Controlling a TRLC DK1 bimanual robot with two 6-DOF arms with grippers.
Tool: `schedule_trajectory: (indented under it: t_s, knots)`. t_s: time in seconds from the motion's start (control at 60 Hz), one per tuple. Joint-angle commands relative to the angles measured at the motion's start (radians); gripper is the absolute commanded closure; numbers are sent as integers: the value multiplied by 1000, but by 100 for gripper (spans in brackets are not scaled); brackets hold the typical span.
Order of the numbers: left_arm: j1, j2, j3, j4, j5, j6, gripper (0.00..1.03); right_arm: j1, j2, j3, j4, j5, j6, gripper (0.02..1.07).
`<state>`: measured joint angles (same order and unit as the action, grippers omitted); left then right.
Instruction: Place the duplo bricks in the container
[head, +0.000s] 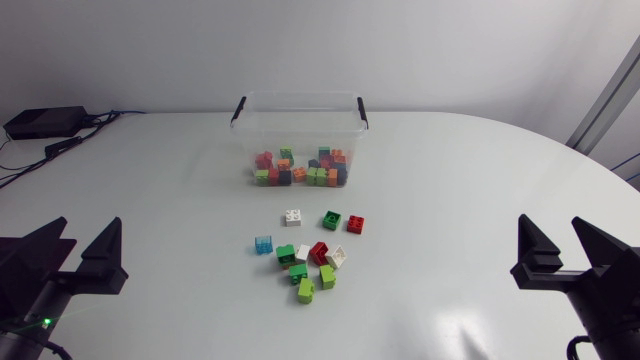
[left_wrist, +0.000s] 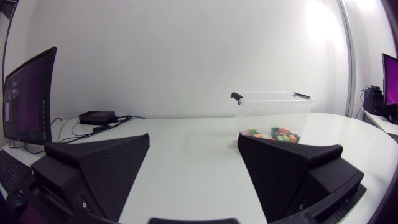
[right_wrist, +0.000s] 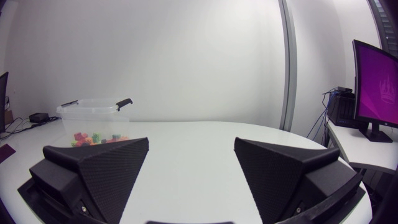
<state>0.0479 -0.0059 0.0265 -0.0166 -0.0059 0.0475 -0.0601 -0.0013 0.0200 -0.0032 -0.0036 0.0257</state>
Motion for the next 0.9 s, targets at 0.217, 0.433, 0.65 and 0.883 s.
schedule_trajectory:
  t_s: [0.217,0.433,0.65,0.883]
  knots:
    - [-11,-9,-25,18,-3,-35,5,0,-6,-22,0,-4,10,6]
    - [-28,-8,27,0,-3,-41,7,5,-5,23,-6,-3,10,6]
    - [-62,3,99,-16,-3,-43,7,43,3,90,-14,14,3,6]
    - [-86,133,201,-13,-3,-57,7,46,121,161,22,16,-6,6]
